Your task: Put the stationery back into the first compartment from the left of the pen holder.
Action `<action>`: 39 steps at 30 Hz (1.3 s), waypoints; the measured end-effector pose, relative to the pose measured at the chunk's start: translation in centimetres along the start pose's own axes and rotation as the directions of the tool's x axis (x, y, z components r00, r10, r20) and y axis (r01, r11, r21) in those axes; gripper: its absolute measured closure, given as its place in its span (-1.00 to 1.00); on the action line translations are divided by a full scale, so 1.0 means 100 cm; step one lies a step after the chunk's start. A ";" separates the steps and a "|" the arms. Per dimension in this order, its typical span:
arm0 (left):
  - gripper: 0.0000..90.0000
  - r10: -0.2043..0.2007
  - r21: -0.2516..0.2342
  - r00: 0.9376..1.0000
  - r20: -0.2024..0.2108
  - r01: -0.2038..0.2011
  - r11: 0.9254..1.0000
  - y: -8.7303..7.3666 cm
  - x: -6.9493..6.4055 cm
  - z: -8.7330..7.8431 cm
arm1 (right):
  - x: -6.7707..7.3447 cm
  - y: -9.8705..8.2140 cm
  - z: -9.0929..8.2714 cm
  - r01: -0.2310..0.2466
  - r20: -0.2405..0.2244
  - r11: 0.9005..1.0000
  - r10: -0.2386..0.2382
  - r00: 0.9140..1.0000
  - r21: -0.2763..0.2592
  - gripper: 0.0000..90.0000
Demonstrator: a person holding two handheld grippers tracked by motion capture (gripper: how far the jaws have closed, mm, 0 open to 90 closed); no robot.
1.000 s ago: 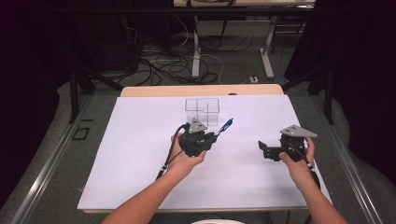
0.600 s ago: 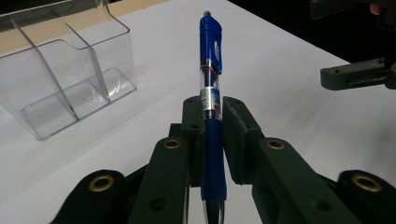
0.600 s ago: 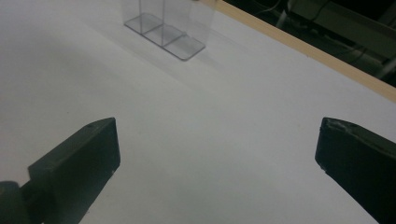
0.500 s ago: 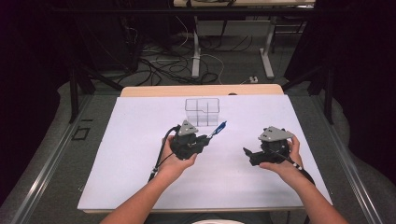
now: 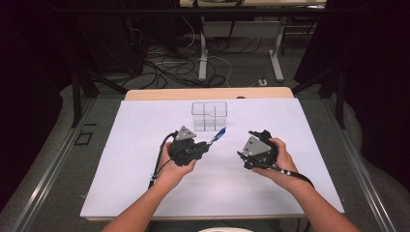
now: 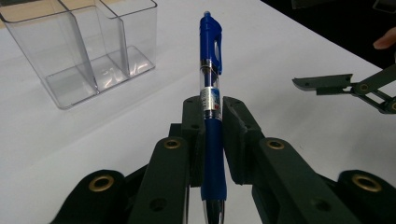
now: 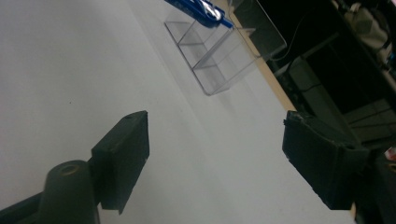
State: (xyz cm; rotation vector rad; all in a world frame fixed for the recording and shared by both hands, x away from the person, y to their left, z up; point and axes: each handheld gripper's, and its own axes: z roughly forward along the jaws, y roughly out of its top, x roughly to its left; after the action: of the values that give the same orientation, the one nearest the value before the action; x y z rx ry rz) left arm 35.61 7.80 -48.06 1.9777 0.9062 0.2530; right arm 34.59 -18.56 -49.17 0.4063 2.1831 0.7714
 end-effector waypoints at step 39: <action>0.78 0.016 0.020 1.000 -0.002 -0.016 1.000 -0.002 -0.002 0.002 | 0.018 0.028 0.014 0.732 0.094 0.681 -0.729 0.678 -0.003 -0.03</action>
State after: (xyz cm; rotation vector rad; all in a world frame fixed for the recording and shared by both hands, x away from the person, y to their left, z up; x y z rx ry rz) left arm 35.47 7.57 -48.31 2.0047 0.8975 0.2559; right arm 34.56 -14.92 -49.10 -0.4582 1.9863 0.3228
